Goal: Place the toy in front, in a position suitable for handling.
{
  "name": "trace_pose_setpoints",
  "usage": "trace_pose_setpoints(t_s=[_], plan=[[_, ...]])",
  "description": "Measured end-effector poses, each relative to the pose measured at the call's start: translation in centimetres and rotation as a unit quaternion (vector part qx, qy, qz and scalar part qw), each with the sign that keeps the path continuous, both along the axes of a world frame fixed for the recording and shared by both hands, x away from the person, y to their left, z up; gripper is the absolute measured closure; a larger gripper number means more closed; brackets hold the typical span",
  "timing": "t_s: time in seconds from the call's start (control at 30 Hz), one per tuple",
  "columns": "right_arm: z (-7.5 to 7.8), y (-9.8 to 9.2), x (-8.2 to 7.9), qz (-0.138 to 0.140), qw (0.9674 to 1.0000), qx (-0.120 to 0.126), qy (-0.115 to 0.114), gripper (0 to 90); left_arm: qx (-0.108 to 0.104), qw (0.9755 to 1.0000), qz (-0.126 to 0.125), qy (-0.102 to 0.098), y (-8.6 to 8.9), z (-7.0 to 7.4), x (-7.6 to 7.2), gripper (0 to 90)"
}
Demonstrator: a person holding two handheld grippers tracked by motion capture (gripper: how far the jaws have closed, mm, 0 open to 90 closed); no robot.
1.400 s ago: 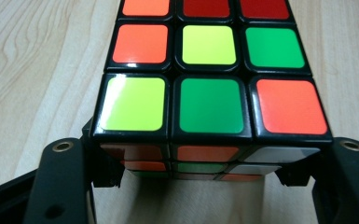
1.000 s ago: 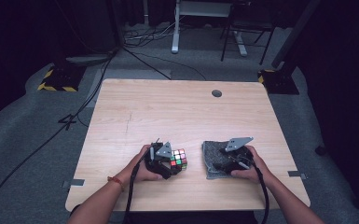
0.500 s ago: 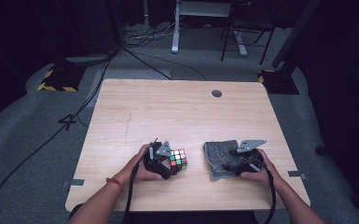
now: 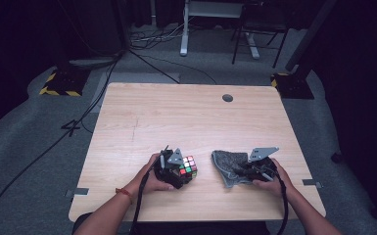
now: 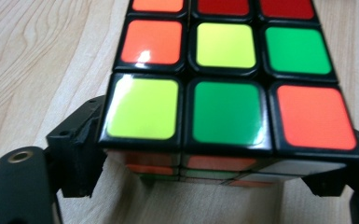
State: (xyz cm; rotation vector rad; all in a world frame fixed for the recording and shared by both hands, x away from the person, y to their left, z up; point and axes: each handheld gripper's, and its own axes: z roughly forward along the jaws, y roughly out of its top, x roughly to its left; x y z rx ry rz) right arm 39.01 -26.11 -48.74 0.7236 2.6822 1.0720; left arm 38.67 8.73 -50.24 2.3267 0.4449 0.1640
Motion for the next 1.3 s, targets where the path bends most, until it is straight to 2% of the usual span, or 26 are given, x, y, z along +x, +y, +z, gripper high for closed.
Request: trace_pose_setpoints(t_s=[0.03, 0.1, 0.13, 0.2, 0.3, 0.4, 0.5, 0.6, 0.67, 0.8, 0.97, 1.13, 1.2, 1.3], plan=[[0.0, 0.0, 0.0, 0.000, 1.0000, 0.000, -0.002, 76.0, -0.007, 1.0000, -0.001, 0.001, -0.1, 0.0, 0.0, 29.1], [0.1, -0.1, 0.1, 0.002, 1.0000, 0.003, -0.001, 77.0, 0.005, 0.9999, -0.013, 0.000, -0.3, 0.2, 0.1, 32.9], [0.1, -0.1, 0.1, 0.003, 1.0000, 0.008, 0.002, 77.4, 0.013, 0.9997, -0.021, 0.001, -0.4, 0.4, 0.2, 33.1], [0.2, -0.2, 0.1, 0.004, 0.9999, 0.009, -0.003, 77.8, 0.026, 0.9992, -0.026, -0.014, -0.4, 0.8, 0.1, 33.5], [0.8, -0.2, 0.1, 0.005, 0.9998, 0.019, -0.009, 78.3, 0.028, 0.9990, -0.029, -0.021, -0.4, 1.3, 0.0, 33.6], [2.3, -0.3, -0.1, 0.002, 0.9986, 0.041, -0.031, 78.5, 0.025, 0.9987, -0.034, -0.029, -0.7, 1.9, -0.4, 33.7], [3.0, -0.2, -0.3, 0.002, 0.9978, 0.052, -0.040, 78.5, 0.026, 0.9983, -0.041, -0.034, -1.1, 2.4, -0.6, 33.7], [4.3, 0.2, -0.6, 0.011, 0.9963, 0.063, -0.058, 78.5, 0.026, 0.9980, -0.047, -0.033, -1.4, 3.0, -0.8, 33.7], [4.9, 0.5, -0.7, 0.017, 0.9955, 0.072, -0.060, 78.5, 0.029, 0.9977, -0.051, -0.033, -1.5, 3.2, -0.8, 33.6], [5.6, 1.2, -0.9, 0.023, 0.9946, 0.070, -0.072, 78.4, 0.032, 0.9976, -0.050, -0.035, -1.8, 3.5, -0.6, 33.6], [6.0, 2.3, -0.9, 0.038, 0.9944, 0.068, -0.072, 78.5, 0.035, 0.9970, -0.061, -0.032, -2.6, 3.7, -0.3, 33.7], [6.4, 4.2, -1.0, 0.061, 0.9933, 0.074, -0.065, 78.5, 0.043, 0.9959, -0.066, -0.045, -4.1, 4.1, -0.4, 33.8], [7.0, 5.3, -1.3, 0.082, 0.9912, 0.084, -0.061, 78.6, 0.054, 0.9947, -0.069, -0.053, -4.5, 4.2, -0.6, 33.8], [7.3, 6.1, -1.4, 0.090, 0.9910, 0.080, -0.060, 78.6, 0.057, 0.9947, -0.068, -0.053, -4.8, 4.3, -0.6, 33.8]])
